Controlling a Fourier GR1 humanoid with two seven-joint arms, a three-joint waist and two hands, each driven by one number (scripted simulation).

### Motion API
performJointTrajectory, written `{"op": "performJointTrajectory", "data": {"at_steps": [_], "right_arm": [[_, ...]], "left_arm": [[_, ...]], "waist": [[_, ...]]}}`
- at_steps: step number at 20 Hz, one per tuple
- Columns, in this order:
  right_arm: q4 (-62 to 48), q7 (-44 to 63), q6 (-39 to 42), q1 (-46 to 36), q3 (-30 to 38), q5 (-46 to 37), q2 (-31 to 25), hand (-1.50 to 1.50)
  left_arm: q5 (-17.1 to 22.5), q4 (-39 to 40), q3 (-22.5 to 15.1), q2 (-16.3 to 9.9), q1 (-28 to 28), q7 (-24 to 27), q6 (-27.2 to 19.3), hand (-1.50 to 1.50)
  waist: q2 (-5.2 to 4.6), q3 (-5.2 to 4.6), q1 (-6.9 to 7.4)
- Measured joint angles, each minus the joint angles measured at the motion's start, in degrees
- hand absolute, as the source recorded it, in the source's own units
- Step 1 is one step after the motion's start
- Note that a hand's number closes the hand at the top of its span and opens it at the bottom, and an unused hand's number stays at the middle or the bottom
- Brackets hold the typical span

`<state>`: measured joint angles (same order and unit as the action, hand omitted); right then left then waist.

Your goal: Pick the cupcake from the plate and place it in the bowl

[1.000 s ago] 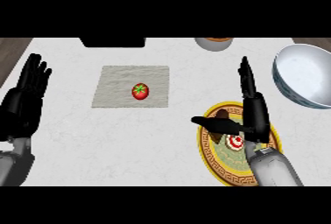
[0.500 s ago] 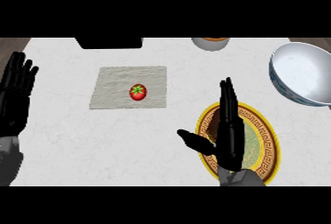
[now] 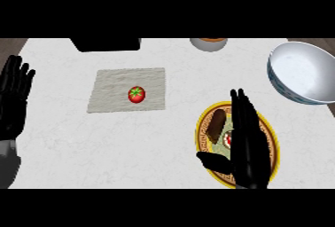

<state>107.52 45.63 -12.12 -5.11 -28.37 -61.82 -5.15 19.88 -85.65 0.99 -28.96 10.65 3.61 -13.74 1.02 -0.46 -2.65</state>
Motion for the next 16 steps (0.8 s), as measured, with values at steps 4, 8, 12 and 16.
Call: {"op": "performJointTrajectory", "data": {"at_steps": [4, 8, 12, 16], "right_arm": [[7.3, 9.7, 15.2, 0.7, -2.3, 1.1, 0.2, -1.50], [13.4, 14.6, 26.6, 1.3, -3.4, 3.4, 0.8, -1.50], [17.3, 15.8, 32.9, 1.7, -1.2, 6.4, 1.9, -1.50], [18.3, 15.8, 36.1, 1.9, 1.2, 7.4, 2.9, -1.50]], "left_arm": [[0.0, 0.6, 0.0, 0.2, 0.5, 0.5, 0.6, 0.00], [0.4, 0.4, 0.5, 0.1, 0.9, 0.6, 1.5, 0.00], [0.5, 0.9, 0.9, 0.3, 0.8, 1.4, 2.7, 0.00], [0.0, 1.4, 0.8, 1.0, 1.6, 1.0, 2.9, 0.00]], "waist": [[-0.28, 0.09, 0.47], [-0.51, 0.19, 1.30], [-0.77, 0.27, 1.92], [-0.91, 0.34, 2.22]]}}
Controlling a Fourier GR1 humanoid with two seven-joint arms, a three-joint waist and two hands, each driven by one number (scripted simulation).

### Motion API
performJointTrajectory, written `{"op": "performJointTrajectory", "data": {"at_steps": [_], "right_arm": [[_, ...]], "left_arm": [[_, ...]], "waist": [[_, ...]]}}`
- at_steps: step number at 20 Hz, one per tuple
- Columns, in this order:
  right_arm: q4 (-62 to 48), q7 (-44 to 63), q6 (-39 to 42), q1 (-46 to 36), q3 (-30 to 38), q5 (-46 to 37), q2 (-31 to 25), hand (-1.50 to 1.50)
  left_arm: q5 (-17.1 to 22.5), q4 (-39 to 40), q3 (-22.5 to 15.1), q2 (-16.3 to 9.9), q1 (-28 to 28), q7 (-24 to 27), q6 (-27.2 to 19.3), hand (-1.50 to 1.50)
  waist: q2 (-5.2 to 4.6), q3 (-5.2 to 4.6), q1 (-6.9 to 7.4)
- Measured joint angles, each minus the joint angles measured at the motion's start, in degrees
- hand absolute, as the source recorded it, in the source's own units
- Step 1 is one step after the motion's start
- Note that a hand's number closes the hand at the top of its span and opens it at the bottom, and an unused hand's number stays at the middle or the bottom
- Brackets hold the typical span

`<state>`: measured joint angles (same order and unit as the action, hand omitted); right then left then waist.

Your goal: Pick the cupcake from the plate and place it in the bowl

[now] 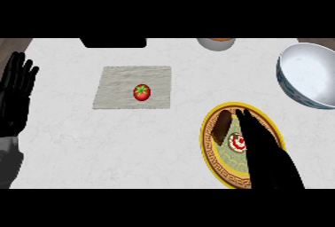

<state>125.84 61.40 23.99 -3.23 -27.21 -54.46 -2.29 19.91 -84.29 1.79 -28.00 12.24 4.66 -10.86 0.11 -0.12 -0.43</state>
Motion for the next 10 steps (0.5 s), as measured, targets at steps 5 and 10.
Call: {"op": "performJointTrajectory", "data": {"at_steps": [5, 10], "right_arm": [[-1.2, -1.6, 2.9, 1.1, 3.2, 0.6, 0.5, -1.50], [-2.9, -2.0, 3.5, 2.2, 4.3, 0.9, 1.4, -1.50]], "left_arm": [[-0.8, 0.3, 0.1, 0.6, 0.7, -0.2, 0.4, 0.00], [-1.0, 0.3, 1.3, 0.6, 0.9, -0.6, 1.4, 0.00]], "waist": [[-0.08, 0.05, 0.23], [-0.08, 0.08, 0.36]]}}
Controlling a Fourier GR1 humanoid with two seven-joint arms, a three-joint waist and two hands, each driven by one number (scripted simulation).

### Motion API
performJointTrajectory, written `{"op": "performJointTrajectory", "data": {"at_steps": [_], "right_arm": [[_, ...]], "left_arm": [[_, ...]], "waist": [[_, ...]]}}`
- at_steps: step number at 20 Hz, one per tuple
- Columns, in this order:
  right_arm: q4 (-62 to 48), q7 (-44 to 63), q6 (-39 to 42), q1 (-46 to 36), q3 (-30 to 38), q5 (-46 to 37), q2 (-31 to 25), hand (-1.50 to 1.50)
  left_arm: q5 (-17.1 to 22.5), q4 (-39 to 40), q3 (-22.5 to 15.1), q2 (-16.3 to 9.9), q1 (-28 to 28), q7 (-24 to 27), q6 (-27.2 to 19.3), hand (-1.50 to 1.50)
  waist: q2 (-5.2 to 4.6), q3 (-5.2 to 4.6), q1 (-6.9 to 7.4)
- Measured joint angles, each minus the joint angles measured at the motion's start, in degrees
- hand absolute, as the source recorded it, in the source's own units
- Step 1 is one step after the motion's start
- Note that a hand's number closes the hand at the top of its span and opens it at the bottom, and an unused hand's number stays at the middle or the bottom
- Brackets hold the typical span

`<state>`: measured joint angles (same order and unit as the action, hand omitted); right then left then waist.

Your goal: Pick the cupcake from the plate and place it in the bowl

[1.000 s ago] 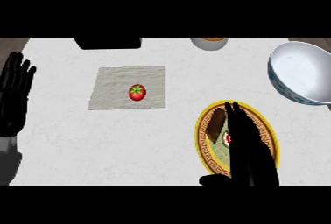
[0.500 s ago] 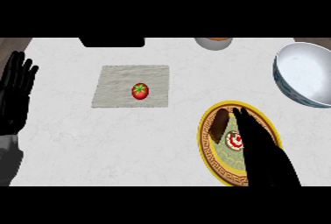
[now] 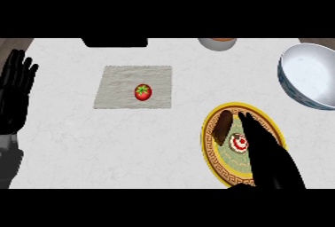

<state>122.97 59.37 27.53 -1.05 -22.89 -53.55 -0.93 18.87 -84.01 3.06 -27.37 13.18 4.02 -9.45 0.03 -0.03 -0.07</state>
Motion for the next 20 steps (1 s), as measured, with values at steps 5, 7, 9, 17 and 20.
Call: {"op": "performJointTrajectory", "data": {"at_steps": [5, 7, 9, 17, 20], "right_arm": [[-3.6, -2.9, -0.2, 2.1, 3.9, -0.7, -0.9, -1.50], [-5.6, -4.8, -1.1, 2.8, 5.4, -1.0, -1.5, -1.50], [-7.1, -5.5, -1.5, 2.5, 6.0, -1.5, -1.3, -1.50], [-12.7, -11.6, -7.6, 3.8, 6.4, -3.1, -1.6, -1.50], [-13.3, -12.9, -7.5, 3.5, 7.4, -2.3, -2.1, -1.50]], "left_arm": [[-1.3, -1.1, -0.1, 1.5, -0.6, -0.6, -0.6, 0.00], [-1.8, -0.4, 0.4, 2.0, -0.8, 0.2, 0.0, 0.00], [-2.2, -1.3, 1.1, 2.4, -1.7, 0.1, 0.7, 0.00], [-4.2, -1.3, 3.6, 3.9, 0.7, -2.5, 2.4, 0.00], [-4.7, -1.2, 4.7, 4.4, -0.1, -2.0, 3.9, 0.00]], "waist": [[-0.01, 0.03, 0.01], [-0.03, 0.04, -0.01], [-0.02, 0.04, 0.04], [-0.01, 0.03, 0.00], [-0.01, 0.04, 0.01]]}}
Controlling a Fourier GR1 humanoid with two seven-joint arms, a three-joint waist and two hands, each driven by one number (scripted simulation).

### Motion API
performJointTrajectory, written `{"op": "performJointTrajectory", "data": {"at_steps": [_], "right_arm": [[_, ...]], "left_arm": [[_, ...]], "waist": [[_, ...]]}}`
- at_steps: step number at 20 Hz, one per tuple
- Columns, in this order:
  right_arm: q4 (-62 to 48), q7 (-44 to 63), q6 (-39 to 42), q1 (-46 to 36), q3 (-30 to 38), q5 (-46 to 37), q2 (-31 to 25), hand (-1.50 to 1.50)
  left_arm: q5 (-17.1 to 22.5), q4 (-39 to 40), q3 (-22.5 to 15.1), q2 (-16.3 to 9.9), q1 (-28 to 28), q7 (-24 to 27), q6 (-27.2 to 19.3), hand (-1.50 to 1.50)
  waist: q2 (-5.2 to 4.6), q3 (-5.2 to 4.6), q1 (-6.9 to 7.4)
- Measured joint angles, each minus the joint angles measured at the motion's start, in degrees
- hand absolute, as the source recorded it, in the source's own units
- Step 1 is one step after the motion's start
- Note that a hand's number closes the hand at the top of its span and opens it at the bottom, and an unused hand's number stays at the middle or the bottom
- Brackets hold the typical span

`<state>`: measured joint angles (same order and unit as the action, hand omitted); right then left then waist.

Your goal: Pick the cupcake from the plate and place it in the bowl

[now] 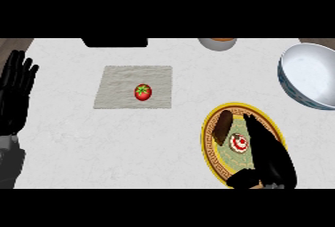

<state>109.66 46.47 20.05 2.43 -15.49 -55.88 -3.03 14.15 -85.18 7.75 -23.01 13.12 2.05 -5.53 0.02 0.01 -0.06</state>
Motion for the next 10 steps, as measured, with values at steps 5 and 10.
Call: {"op": "performJointTrajectory", "data": {"at_steps": [5, 10], "right_arm": [[-3.5, -1.5, -1.3, -0.4, 1.2, 0.0, -0.2, -1.50], [-7.7, -2.5, -3.0, -1.4, 1.3, -0.8, 0.5, -1.50]], "left_arm": [[-1.2, -2.5, 0.8, 1.0, -0.8, -1.4, 0.4, 0.00], [-2.0, -0.1, 2.0, 1.9, 0.7, -0.6, 1.8, 0.00]], "waist": [[0.00, 0.00, 0.06], [-0.01, -0.01, 0.02]]}}
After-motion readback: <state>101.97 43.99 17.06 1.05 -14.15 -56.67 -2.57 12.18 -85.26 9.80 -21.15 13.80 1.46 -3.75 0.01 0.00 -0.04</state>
